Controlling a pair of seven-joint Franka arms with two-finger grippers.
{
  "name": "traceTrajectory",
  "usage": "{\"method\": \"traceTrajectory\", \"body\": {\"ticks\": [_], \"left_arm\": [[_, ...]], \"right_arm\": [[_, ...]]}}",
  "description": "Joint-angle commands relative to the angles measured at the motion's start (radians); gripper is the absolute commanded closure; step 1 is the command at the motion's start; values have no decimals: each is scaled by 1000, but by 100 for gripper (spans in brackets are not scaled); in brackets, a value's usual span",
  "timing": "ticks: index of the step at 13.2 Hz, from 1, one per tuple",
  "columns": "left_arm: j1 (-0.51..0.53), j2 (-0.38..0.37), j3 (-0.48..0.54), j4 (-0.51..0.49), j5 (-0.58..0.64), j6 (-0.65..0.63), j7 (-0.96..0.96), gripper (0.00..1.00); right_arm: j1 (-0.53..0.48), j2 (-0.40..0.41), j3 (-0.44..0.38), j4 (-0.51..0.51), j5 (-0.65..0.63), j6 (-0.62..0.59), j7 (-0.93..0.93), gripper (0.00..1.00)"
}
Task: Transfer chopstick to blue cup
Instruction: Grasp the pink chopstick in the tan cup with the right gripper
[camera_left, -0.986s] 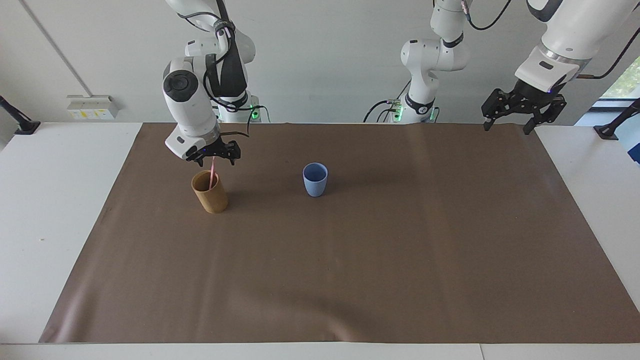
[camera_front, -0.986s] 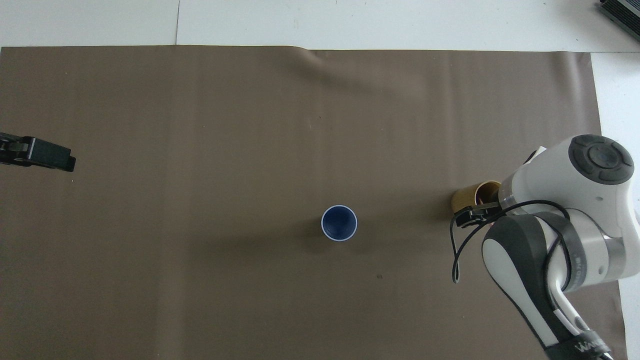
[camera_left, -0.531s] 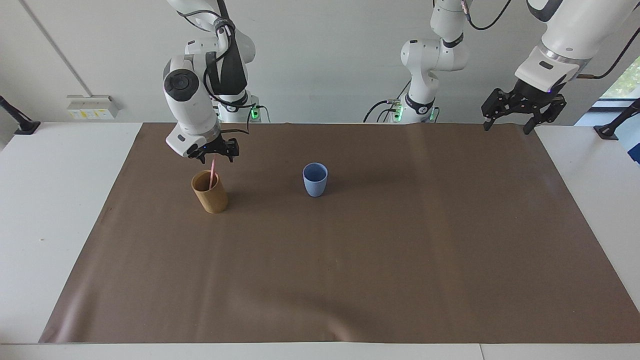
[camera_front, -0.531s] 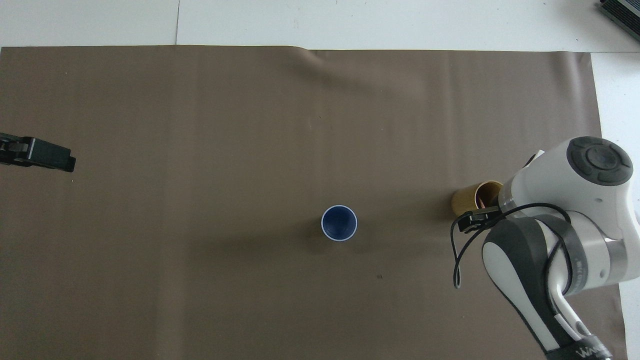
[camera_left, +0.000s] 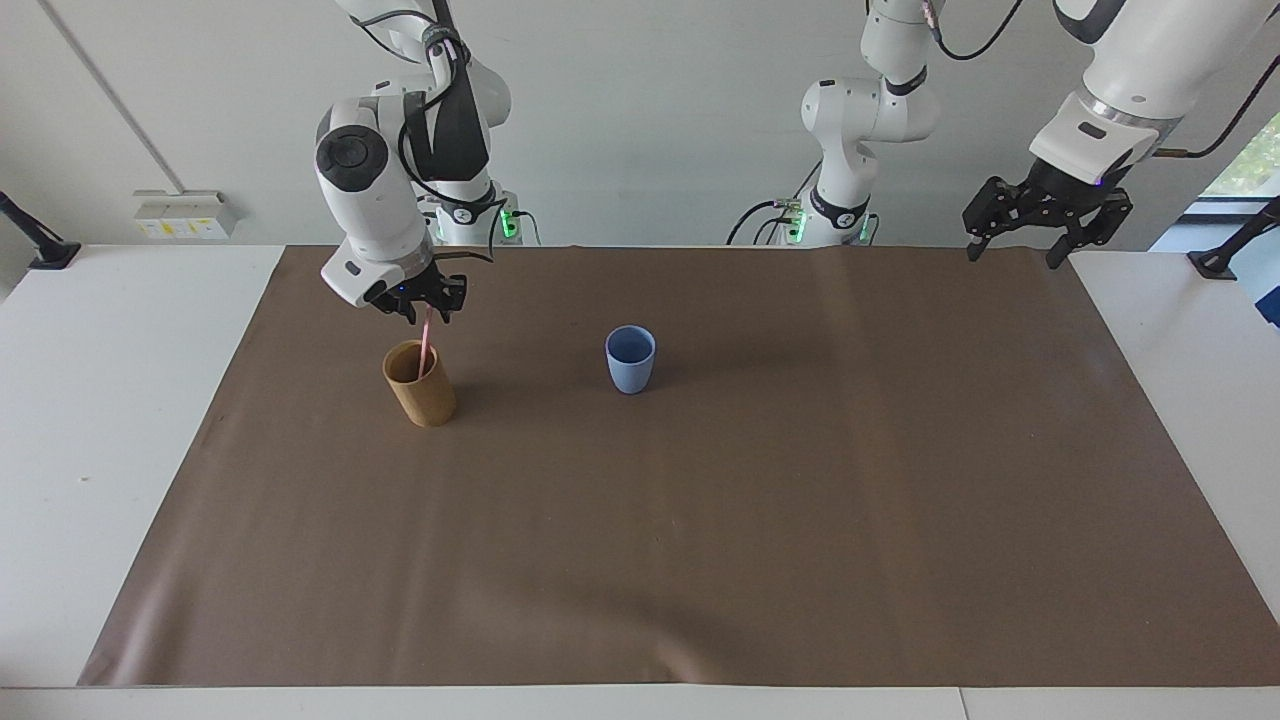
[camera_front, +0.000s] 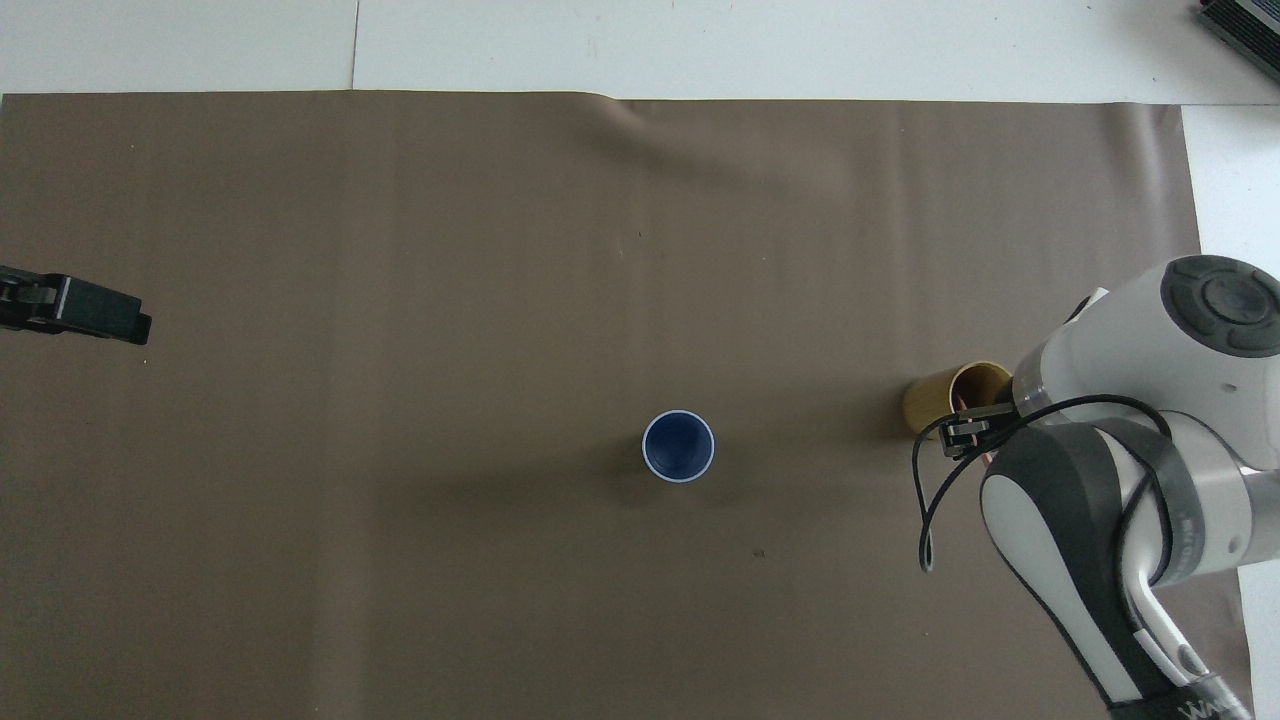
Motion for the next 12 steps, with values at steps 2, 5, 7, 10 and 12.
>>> {"method": "traceTrajectory", "body": {"ticks": [2, 5, 7, 10, 12], "left_arm": [[17, -2, -12, 12, 12, -22, 7, 0], [17, -2, -12, 12, 12, -22, 7, 0], [17, -2, -12, 12, 12, -22, 7, 0], [17, -2, -12, 12, 10, -22, 7, 0], [17, -2, -12, 12, 12, -22, 7, 0]], "right_arm": [[-14, 3, -1, 24, 5, -32, 4, 74], [-26, 1, -3, 39, 10, -47, 4, 94], [-26, 1, -3, 43, 10, -50, 4, 100], [-28, 1, -4, 47, 10, -55, 4, 100], [-28, 1, -4, 63, 10, -79, 3, 100]]}}
